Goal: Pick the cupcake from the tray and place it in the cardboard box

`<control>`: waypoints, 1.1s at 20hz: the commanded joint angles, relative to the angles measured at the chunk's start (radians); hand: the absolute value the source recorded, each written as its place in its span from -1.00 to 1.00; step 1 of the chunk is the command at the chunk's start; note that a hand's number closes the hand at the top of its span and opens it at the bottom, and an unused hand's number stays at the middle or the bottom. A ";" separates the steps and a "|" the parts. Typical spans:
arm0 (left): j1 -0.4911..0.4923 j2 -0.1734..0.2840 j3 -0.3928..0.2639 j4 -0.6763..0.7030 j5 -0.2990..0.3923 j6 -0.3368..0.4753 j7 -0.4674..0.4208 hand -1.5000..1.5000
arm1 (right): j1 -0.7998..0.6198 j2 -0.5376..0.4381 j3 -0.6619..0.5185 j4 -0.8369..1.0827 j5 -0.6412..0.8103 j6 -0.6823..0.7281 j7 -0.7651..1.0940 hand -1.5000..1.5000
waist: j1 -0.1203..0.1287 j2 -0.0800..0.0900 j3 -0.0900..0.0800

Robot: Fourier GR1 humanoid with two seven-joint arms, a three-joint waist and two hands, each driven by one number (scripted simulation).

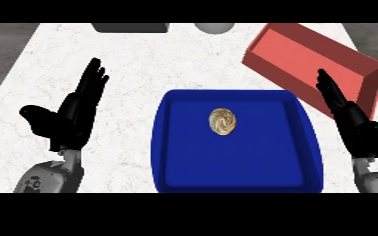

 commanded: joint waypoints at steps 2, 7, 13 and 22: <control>0.012 0.058 -0.011 -0.002 -0.041 -0.076 -0.083 0.00 | -0.145 -0.016 -0.050 -0.082 -0.067 0.074 0.017 -1.00 | 0.008 0.004 0.011; -0.049 0.188 -0.063 0.002 -0.097 -0.225 -0.147 0.00 | -0.289 -0.229 -0.037 -0.139 0.051 0.206 -0.017 -1.00 | 0.007 0.006 0.006; -0.065 0.178 -0.033 0.087 -0.107 -0.277 -0.261 0.00 | -0.290 -0.117 -0.009 0.066 0.112 0.272 -0.353 -1.00 | 0.008 0.010 0.012; -0.101 0.173 -0.007 0.122 -0.110 -0.301 -0.231 0.00 | -0.380 -0.214 0.143 0.001 0.363 0.363 -0.328 -1.00 | -0.003 0.005 0.011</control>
